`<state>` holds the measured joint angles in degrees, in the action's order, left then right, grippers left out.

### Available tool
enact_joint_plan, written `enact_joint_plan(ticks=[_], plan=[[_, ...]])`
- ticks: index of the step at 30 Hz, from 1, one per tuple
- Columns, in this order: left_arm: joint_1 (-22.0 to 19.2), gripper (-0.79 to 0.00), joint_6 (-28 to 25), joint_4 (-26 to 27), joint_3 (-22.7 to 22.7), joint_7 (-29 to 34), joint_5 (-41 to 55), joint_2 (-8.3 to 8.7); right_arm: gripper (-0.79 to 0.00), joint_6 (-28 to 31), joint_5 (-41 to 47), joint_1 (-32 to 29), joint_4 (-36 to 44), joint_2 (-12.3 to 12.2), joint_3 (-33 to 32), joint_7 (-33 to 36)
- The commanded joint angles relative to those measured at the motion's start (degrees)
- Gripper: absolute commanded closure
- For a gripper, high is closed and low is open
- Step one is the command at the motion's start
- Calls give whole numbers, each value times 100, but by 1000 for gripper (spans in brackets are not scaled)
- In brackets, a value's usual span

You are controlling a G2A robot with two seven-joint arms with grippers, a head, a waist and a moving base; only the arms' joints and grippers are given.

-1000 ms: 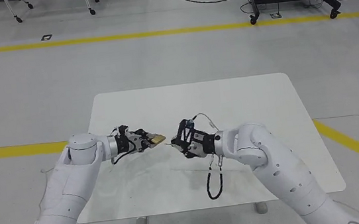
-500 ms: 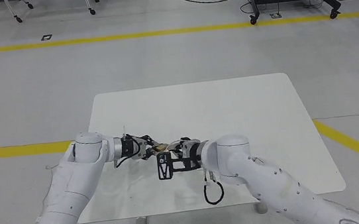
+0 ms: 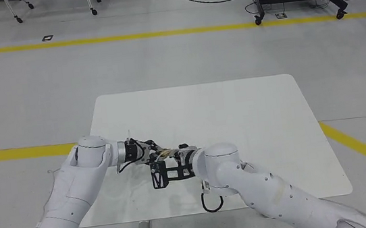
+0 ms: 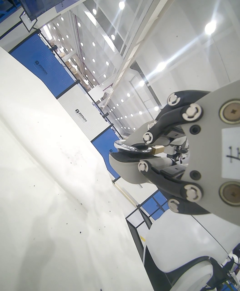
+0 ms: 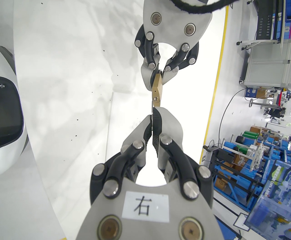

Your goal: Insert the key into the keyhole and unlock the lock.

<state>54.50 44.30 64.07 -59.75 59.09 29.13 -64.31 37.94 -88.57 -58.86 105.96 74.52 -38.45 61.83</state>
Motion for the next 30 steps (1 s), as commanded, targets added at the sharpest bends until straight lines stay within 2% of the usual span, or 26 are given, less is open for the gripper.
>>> enact_joint_plan(ticks=[1, 8, 30], plan=[[4, 0, 2, 17, 12, -21, 0, 8, 0, -27, 6, 34, -37, 21, 36, 35], [17, 0, 16, 71, 37, -120, 45, 32, 0, -177, -137, 142, -175, 110, 233, 262], [17, 0, 149, 89, 106, -263, 402, 77, 0, -513, -258, 210, -386, 291, 356, 367]])
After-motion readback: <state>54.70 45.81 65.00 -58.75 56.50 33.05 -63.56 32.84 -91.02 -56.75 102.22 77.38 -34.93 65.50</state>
